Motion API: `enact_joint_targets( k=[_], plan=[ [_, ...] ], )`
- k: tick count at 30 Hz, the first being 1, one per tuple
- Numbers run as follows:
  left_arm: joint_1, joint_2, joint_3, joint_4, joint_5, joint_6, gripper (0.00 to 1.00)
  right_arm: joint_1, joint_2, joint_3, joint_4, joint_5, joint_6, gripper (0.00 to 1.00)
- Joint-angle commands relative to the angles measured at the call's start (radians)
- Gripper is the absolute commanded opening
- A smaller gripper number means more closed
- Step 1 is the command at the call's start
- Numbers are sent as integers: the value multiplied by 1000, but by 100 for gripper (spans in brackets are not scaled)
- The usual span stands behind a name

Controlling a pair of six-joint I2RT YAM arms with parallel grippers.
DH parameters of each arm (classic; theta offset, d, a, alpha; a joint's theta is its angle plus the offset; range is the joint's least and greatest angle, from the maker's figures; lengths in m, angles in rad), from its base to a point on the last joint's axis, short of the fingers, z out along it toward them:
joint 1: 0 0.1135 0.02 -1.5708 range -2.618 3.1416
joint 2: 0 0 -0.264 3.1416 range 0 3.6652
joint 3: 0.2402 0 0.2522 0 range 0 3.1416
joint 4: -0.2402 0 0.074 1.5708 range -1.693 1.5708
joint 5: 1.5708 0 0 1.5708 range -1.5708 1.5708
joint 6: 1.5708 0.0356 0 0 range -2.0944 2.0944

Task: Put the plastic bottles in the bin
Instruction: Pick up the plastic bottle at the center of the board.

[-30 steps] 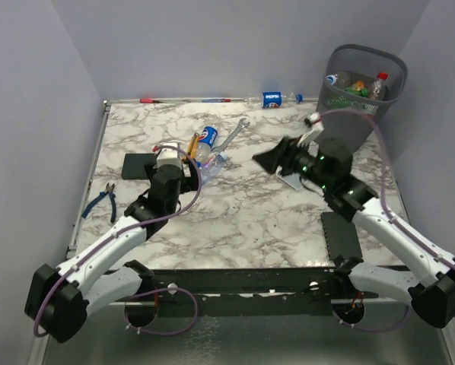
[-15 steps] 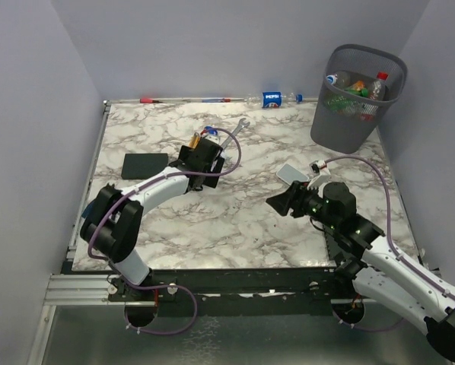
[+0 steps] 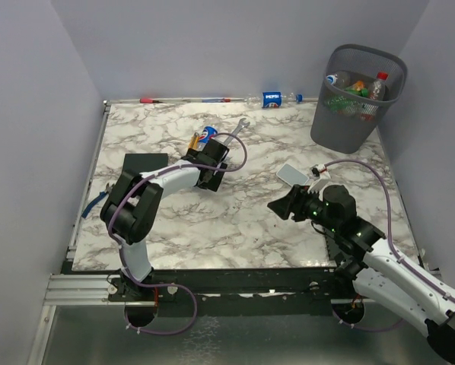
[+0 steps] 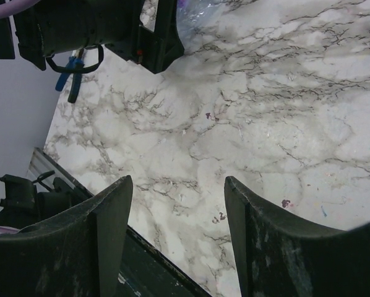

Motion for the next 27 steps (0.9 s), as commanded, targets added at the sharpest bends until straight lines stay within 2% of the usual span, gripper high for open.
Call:
enact_joint_targets(
  k=[1,6,13,17,23,27],
  plan=[
    [3,43,17,4,33,-11,97,5,-21,15,-45,20,5,65],
    [4,14,-31,45,61,-28,87,5,-42,23,-64,21,18,65],
    [21,-7,-89,79,119,-65,54,5,-41,41,-71,12,35,65],
    [20,-52,-130,97,129,-92,46,4,-44,50,-84,14,39,65],
    [18,-247,-206,103,180,-143,33,4,-52,90,-147,32,15,65],
    [13,-427,-277,117,295,-163,28,5,-59,145,-185,42,-14,69]
  ],
)
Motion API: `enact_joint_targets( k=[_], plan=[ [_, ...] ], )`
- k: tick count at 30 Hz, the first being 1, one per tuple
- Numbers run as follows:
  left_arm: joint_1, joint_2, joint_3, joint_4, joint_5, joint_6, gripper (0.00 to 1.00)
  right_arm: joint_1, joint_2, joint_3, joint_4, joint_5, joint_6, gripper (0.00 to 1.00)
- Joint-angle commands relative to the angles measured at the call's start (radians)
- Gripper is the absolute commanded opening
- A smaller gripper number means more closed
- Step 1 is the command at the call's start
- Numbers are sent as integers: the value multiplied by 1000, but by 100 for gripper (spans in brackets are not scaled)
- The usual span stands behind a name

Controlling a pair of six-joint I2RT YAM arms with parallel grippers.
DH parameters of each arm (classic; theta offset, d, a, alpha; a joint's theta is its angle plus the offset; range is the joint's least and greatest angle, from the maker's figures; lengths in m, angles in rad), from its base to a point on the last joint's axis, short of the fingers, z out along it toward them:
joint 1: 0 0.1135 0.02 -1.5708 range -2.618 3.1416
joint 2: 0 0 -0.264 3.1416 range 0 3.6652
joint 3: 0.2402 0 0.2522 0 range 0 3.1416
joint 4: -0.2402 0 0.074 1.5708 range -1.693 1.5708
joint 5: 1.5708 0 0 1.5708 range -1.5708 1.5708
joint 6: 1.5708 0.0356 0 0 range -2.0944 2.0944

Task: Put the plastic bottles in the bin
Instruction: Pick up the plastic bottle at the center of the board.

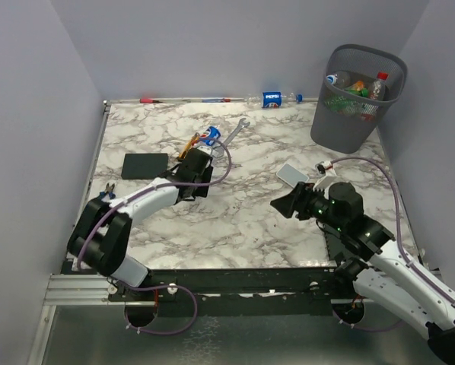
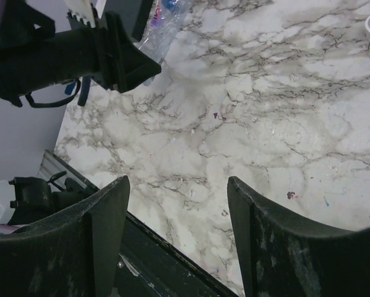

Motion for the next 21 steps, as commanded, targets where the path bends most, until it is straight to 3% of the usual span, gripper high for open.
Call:
enact_joint_targets(
  k=[1,4,7,10,14,21],
  plan=[
    [-9,-250,-75,33,187,-45,27,5,-22,91,-60,39,-25,71],
    [-18,-419,-164,129,342,-54,23,5,-68,108,1,101,49,85],
    [-30,-606,-293,309,503,-100,20,2,-128,77,170,79,58,96],
    [-39,-772,-440,530,645,-175,20,3,-84,112,226,-21,4,96],
    [-60,-902,-572,732,683,-266,20,11,96,220,226,-165,-33,98],
    [-92,-936,-608,833,710,-290,20,168,230,285,378,1,-86,97]
  ],
)
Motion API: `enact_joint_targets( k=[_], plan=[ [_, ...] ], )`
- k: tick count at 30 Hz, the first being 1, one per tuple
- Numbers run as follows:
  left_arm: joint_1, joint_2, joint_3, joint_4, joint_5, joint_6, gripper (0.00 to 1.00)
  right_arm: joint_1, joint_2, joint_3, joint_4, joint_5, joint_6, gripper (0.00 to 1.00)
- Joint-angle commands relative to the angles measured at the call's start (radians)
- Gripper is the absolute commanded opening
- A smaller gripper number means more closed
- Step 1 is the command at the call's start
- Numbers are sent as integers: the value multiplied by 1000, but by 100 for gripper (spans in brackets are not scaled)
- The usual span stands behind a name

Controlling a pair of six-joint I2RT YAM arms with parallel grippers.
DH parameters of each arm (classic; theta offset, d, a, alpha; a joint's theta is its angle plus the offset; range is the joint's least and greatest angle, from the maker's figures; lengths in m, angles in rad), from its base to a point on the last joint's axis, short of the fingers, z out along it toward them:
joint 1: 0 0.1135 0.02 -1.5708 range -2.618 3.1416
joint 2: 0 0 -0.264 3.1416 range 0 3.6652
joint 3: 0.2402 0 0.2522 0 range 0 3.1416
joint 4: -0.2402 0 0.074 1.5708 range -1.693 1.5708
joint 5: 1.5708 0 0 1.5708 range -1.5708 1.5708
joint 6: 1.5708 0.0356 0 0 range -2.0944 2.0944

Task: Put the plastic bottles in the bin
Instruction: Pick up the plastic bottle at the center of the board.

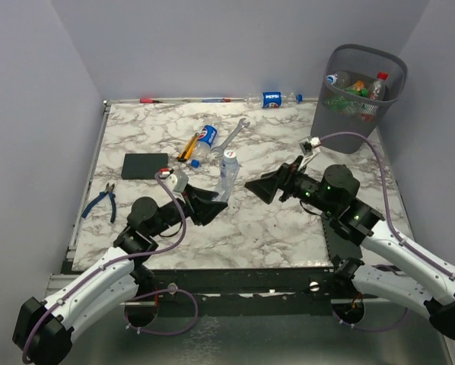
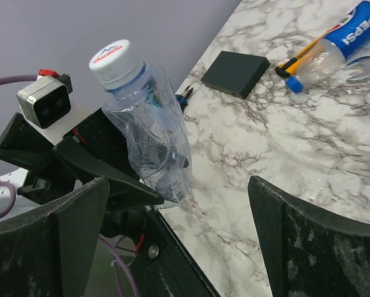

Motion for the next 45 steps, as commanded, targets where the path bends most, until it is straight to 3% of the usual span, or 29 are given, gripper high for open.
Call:
enact_joint_targets(
  k=[1,8,13,17,24,30,36,40,45],
  plan=[
    [-21,-20,-24,173,69,-53,20,81,54,71,129,91,-67,97],
    [-44,-16,-33,184,68,-61,20,108,132,112,294,100,-83,93],
    [-63,-19,-39,184,60,-57,20,121,220,249,137,130,-166,92],
    [-65,-13,-37,184,56,-49,20,123,280,335,14,129,-216,81],
    [-66,-9,-38,185,46,-42,20,125,279,320,-39,114,-216,74],
    [-66,3,-34,184,49,-41,20,128,275,310,-64,74,-210,74],
    [-66,3,-36,184,45,-42,19,132,263,301,-20,33,-208,87],
    [-67,4,-37,184,44,-45,19,138,272,312,-19,34,-215,87],
    [-68,4,-38,184,44,-45,19,140,298,330,-73,52,-223,69]
  ],
)
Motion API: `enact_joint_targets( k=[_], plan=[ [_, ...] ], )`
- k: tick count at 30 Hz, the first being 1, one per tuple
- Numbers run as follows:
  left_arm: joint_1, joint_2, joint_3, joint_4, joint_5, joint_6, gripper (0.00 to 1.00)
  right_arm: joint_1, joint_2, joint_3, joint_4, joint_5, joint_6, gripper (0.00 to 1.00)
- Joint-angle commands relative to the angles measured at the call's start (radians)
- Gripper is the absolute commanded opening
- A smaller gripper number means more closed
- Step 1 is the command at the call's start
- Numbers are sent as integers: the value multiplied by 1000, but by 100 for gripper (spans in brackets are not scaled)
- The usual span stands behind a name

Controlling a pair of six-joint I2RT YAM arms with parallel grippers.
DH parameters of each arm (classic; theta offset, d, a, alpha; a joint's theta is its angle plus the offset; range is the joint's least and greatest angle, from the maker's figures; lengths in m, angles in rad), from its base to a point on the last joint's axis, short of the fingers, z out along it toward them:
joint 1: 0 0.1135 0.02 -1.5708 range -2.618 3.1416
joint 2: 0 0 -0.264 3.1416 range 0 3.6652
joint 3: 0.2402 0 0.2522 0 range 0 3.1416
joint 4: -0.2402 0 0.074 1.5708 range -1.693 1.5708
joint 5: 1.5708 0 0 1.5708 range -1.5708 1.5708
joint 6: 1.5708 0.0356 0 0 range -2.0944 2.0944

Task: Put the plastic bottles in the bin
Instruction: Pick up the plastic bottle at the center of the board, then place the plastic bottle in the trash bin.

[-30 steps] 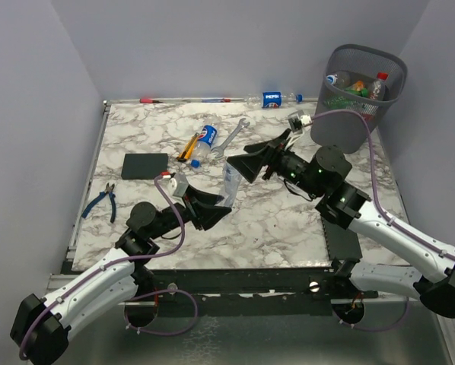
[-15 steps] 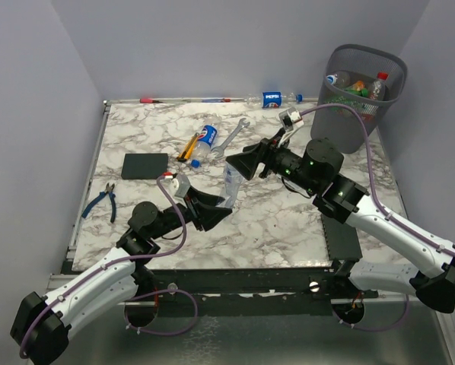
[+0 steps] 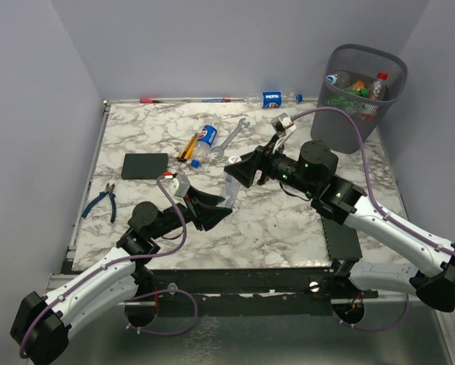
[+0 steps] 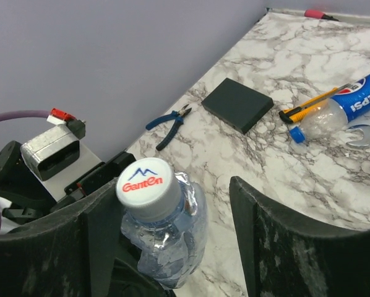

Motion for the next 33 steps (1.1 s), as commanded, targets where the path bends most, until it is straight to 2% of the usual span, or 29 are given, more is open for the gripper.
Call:
enact_joint_targets(
  k=[1,8,10,11,12,16,19,23,27,29,31,33],
  plan=[
    [-5,-1,-1,31,5,5,19,10,23,19,-61,-8,-15,63],
    [-4,5,1,31,0,6,21,11,38,16,-80,-16,-18,24],
    [-5,4,-1,30,-15,6,29,11,37,13,-85,-19,-20,12],
    [-5,1,-2,29,-24,6,36,11,34,14,-88,-19,-21,3],
    [-5,-4,-2,25,-34,6,47,11,30,12,-91,-16,-21,1],
    [-5,-37,-2,-11,-96,15,97,11,1,14,-113,17,-29,0],
    [-5,-80,1,-53,-186,29,99,11,-28,64,-181,77,-70,0],
    [-4,-140,-4,-96,-293,51,99,11,-50,210,-326,249,-168,0],
    [-5,-197,2,-163,-435,82,99,8,-24,447,-466,542,-310,0],
    [-4,-227,1,-193,-504,93,99,-11,1,552,-476,702,-405,0],
    [-4,-251,-5,-201,-544,102,99,-100,21,627,-442,772,-469,0],
    [-4,-264,-8,-201,-565,105,99,-261,48,695,-425,745,-452,0]
  ],
)
